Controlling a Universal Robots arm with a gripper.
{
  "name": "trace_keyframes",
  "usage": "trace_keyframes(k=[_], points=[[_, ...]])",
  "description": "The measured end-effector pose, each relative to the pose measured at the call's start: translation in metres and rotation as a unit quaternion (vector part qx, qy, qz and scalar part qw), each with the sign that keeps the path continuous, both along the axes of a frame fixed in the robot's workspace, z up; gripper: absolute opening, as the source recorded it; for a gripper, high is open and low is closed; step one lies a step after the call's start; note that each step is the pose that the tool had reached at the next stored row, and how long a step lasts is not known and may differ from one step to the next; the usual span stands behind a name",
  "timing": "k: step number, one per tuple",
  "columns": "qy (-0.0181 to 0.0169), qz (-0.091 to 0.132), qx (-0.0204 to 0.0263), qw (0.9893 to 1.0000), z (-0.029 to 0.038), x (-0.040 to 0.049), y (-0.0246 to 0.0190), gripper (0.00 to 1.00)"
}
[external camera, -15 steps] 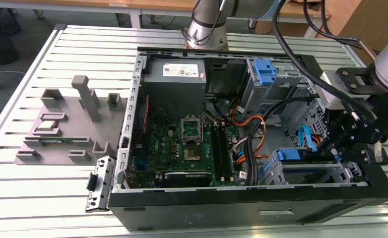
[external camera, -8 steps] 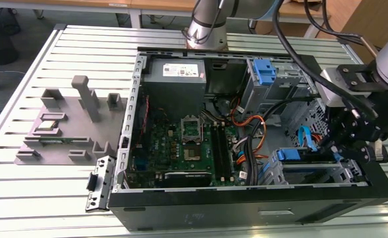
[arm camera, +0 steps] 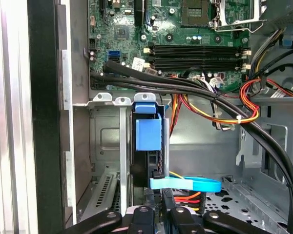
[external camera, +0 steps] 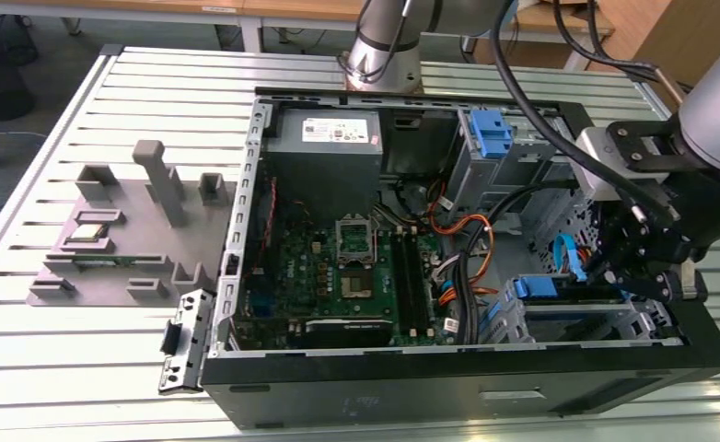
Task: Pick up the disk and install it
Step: 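Insert the second disk wire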
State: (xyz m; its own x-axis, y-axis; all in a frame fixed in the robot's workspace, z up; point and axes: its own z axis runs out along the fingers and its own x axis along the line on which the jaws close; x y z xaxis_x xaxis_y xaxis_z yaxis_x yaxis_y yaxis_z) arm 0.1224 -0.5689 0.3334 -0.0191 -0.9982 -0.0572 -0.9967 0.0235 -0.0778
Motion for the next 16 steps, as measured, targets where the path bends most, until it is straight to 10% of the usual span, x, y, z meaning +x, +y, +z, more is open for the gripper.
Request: trace_keyframes(k=[16], points=[[-0.0001, 0.000, 0.0027, 1.0000, -0.0020, 0.0021, 0.0002, 0.19]])
